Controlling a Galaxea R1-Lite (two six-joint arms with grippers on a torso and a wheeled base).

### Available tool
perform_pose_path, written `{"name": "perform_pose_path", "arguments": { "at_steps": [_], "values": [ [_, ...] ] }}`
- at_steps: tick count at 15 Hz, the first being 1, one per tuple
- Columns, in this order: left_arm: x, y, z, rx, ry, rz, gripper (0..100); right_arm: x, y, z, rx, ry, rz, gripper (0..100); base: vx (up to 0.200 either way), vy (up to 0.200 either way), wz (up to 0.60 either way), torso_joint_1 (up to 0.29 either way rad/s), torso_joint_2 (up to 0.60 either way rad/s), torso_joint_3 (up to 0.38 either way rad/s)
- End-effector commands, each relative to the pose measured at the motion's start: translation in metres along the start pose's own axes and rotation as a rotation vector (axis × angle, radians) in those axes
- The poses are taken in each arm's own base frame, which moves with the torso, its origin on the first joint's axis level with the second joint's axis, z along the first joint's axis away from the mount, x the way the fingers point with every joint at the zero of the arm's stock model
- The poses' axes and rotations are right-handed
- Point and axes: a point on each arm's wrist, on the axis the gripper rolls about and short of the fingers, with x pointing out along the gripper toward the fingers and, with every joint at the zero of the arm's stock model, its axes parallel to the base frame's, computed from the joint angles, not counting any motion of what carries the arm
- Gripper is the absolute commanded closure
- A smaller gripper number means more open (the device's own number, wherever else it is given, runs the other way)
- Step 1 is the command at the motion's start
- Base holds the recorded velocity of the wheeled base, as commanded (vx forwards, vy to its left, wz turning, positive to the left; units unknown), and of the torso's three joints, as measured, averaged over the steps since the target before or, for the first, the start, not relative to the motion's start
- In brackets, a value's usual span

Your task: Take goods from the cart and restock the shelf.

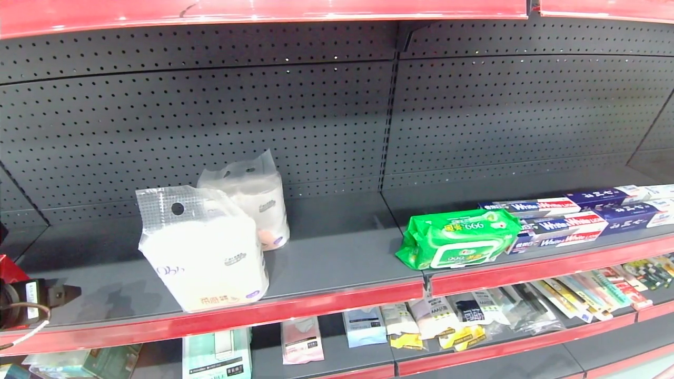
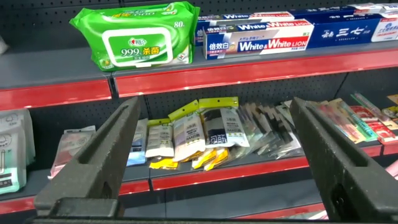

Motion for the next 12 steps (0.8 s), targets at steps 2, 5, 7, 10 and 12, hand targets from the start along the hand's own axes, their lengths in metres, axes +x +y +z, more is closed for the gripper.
{"name": "perform_pose_path", "arguments": {
  "at_steps": [2, 5, 7, 10, 12],
  "values": [
    [0.038, -0.007, 0.001, 0.031, 0.078, -0.025, 0, 0.0, 0.0, 0.0, 0.0, -0.001, 0.0, 0, 0.0, 0.0, 0.0, 0.0, 0.0, 0.0],
    [0.057, -0.019, 0.003, 0.059, 0.089, -0.056, 0, 0.0, 0.0, 0.0, 0.0, 0.0, 0.0, 0, 0.0, 0.0, 0.0, 0.0, 0.0, 0.0],
    [0.068, -0.026, 0.009, 0.072, 0.053, -0.072, 0, 0.0, 0.0, 0.0, 0.001, 0.0, 0.0, 0, 0.0, 0.0, 0.0, 0.0, 0.0, 0.0],
    [0.078, -0.037, 0.016, 0.099, 0.042, -0.101, 0, 0.0, 0.0, 0.0, 0.0, 0.0, 0.0, 0, 0.0, 0.0, 0.0, 0.0, 0.0, 0.0],
    [0.085, -0.045, 0.021, 0.114, 0.022, -0.117, 0, 0.0, 0.0, 0.0, 0.0, 0.0, 0.0, 0, 0.0, 0.0, 0.0, 0.0, 0.0, 0.0]
  ]
}}
